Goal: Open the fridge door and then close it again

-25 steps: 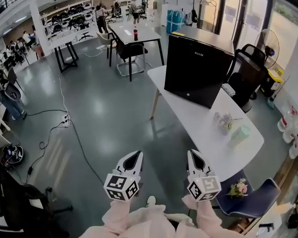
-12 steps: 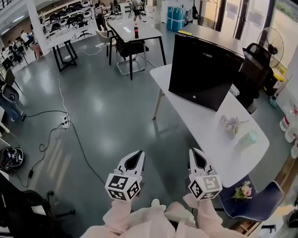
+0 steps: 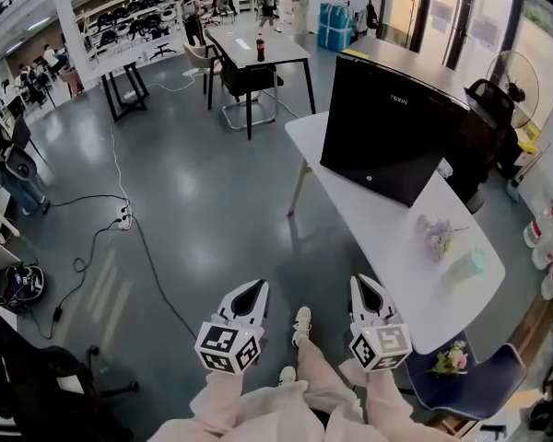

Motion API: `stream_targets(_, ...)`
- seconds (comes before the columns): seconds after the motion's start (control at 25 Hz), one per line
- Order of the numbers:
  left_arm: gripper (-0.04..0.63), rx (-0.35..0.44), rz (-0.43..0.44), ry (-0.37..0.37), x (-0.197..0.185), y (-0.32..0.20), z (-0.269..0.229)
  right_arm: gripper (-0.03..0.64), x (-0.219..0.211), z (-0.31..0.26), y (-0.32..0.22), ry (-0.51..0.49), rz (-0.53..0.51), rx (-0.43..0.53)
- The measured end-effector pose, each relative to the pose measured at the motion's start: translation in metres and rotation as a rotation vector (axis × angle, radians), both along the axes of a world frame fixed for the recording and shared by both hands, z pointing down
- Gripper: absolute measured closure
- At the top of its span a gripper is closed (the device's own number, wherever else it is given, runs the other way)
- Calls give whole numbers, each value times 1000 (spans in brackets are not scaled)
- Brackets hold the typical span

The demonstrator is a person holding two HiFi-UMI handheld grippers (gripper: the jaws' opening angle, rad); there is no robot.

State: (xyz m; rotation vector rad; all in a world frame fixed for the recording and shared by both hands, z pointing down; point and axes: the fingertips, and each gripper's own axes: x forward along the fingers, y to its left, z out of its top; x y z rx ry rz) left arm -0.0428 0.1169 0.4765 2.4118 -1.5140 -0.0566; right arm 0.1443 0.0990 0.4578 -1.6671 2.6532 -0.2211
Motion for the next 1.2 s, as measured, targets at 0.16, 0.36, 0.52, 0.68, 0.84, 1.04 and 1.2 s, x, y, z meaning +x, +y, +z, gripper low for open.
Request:
stream_targets(0.16, 584, 1, -11, -4, 2, -20, 1, 606, 1, 1, -23, 1, -13, 2)
stream_targets(0.36, 584, 11, -3, -18, 2, -53, -3, 606, 0, -2, -61, -5, -13, 10)
stream_targets(0.52, 584, 11, -11, -23, -1, -88, -5, 606, 0, -5, -98, -6, -19, 11)
stream_targets(0.68, 584, 19, -15, -24, 0, -130, -10, 606, -1, -9, -140, 0, -33, 14)
stream_targets(0.84, 584, 24, -14, -18, 3, -175, -16, 606, -1, -17, -182, 8, -42, 25)
stream_targets(1.04, 584, 36, -5, -13, 12, -226, -21, 606, 5, -25, -232, 15, -41, 37)
stream_targets(1.2, 584, 40, 2, -15, 18, -263, -21, 606, 11, -26, -266, 19, -33, 43)
